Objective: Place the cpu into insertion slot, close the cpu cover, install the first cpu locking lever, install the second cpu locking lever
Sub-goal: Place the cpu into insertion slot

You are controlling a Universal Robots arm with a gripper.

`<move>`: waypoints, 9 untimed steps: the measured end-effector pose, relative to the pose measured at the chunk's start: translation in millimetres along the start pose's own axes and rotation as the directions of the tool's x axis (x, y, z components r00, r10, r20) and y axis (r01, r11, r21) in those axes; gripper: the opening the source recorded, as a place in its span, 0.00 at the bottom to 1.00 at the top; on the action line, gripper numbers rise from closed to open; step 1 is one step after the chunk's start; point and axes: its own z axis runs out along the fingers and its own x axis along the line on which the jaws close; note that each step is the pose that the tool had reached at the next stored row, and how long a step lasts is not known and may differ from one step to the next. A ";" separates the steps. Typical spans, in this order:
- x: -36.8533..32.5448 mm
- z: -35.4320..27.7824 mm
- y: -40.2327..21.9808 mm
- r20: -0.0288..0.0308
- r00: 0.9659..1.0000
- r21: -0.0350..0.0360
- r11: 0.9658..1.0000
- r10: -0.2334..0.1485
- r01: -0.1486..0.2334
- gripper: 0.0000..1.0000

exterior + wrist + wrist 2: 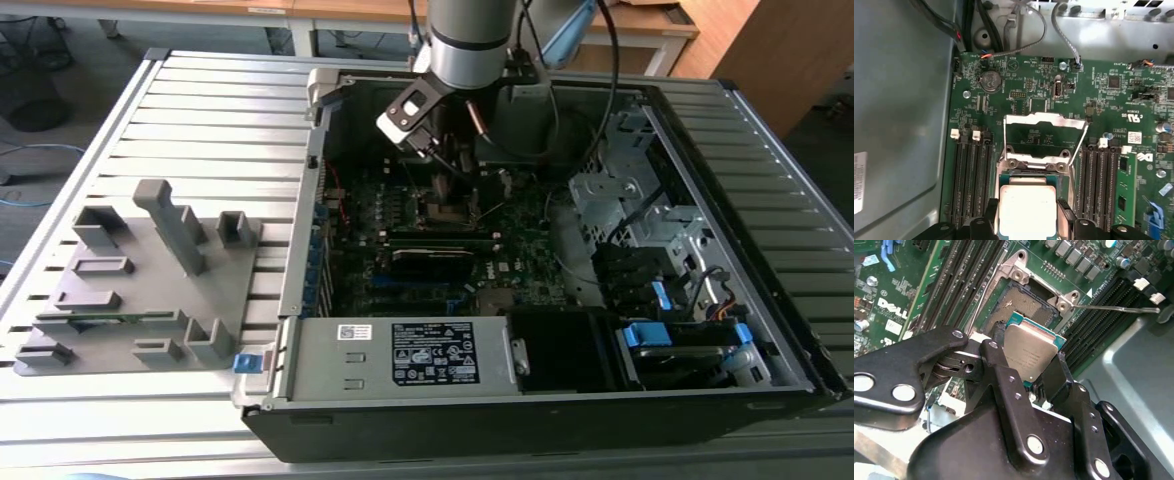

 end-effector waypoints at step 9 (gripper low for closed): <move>-0.2 8.1 -1.3 0.000 1.000 0.000 1.000 0.000 0.000 0.54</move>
